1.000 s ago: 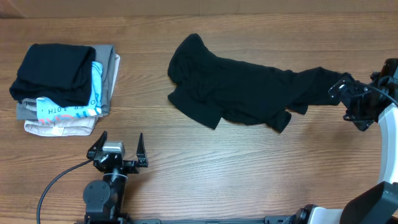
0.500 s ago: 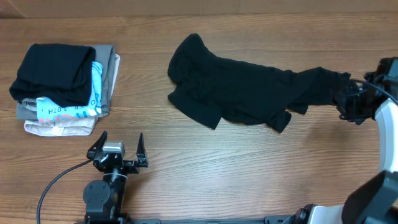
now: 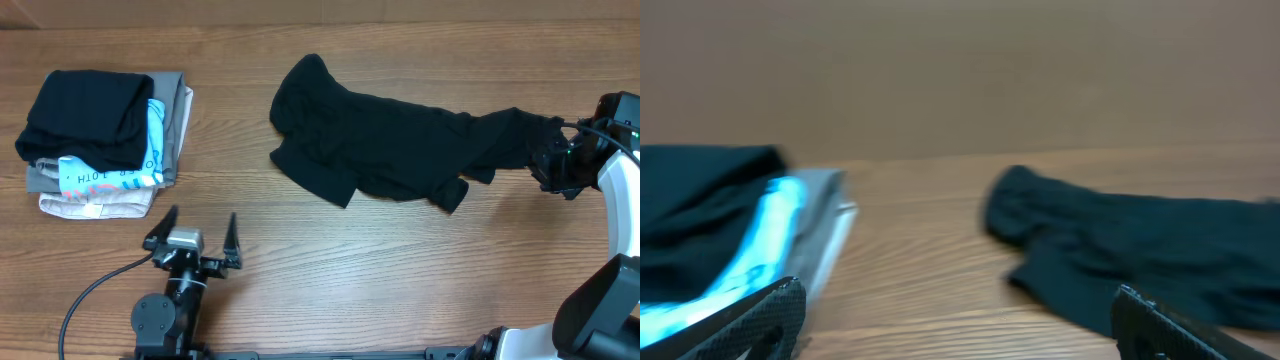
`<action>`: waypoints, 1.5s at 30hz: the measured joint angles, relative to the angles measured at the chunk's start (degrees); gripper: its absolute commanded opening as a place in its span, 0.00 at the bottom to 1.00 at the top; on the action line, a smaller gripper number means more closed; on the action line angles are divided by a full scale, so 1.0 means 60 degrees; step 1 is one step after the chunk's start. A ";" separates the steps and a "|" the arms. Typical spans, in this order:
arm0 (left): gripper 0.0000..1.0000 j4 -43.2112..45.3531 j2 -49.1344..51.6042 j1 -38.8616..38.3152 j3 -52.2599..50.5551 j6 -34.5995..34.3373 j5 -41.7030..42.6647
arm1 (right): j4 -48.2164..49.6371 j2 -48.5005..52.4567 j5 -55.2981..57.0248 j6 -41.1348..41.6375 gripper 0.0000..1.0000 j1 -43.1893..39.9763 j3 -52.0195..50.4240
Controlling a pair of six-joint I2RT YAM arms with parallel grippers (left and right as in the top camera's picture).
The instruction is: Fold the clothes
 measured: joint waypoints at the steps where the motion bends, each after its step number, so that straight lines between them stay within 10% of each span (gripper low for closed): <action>1: 1.00 -0.0025 0.0004 0.0000 0.0029 -0.0142 0.0335 | 0.0026 0.0000 -0.0025 -0.0004 0.25 0.0000 0.0000; 5: 1.00 -0.1184 0.0324 -0.0004 0.0845 -0.0681 0.1461 | 0.0259 0.0000 -0.0051 -0.0004 0.32 0.0000 0.0000; 14: 1.00 -0.3104 0.4881 -0.1082 0.5967 -0.0546 0.2350 | 0.0379 0.0004 -0.0117 0.0058 1.00 0.0000 -0.0015; 16: 1.00 -0.3486 0.6404 -0.1785 0.7249 -0.0339 0.2277 | 0.0379 0.0004 -0.0120 -0.0018 0.97 0.0000 -0.0018; 20: 1.00 -0.4156 0.9337 -0.3501 0.9417 -0.0091 0.1596 | 0.0248 0.0004 -0.0160 -0.0047 0.34 0.0000 -0.0022; 23: 1.00 -0.4102 1.1351 -0.4539 1.0459 0.0040 0.1242 | 0.0033 0.0004 -0.0306 -0.0007 0.13 0.0000 -0.0025; 25: 1.00 -0.3697 1.2590 -0.5045 1.0834 0.0066 0.1344 | -0.0004 0.0004 -0.0393 -0.0007 0.15 0.0000 -0.0025; 30: 1.00 -0.2058 1.5019 -0.5530 1.0990 0.0047 0.2550 | 0.0033 0.0004 -0.0470 0.0029 0.78 0.0000 -0.0029; 31: 0.72 -0.1566 1.5475 -0.5555 1.0998 0.0015 0.2867 | 0.0062 0.0004 -0.0474 0.0047 1.00 0.0000 -0.0033; 33: 0.61 -0.0594 1.6334 -0.5614 1.0998 -0.0146 0.3413 | 0.0109 0.0004 -0.0477 -0.0004 1.00 0.0000 -0.0040; 34: 1.00 -0.0033 1.6764 -0.5650 1.1009 -0.0240 0.3625 | 0.0102 0.0004 -0.0477 -0.0007 1.00 0.0000 -0.0040; 42: 1.00 0.2532 1.9008 -0.5934 1.1020 -0.1749 0.4215 | 0.0113 0.0004 -0.0477 -0.0011 1.00 0.0000 -0.0040; 45: 0.79 0.2801 1.9336 -0.6011 1.1020 -0.2102 0.4105 | 0.0113 0.0004 -0.0484 -0.0007 1.00 0.0000 -0.0040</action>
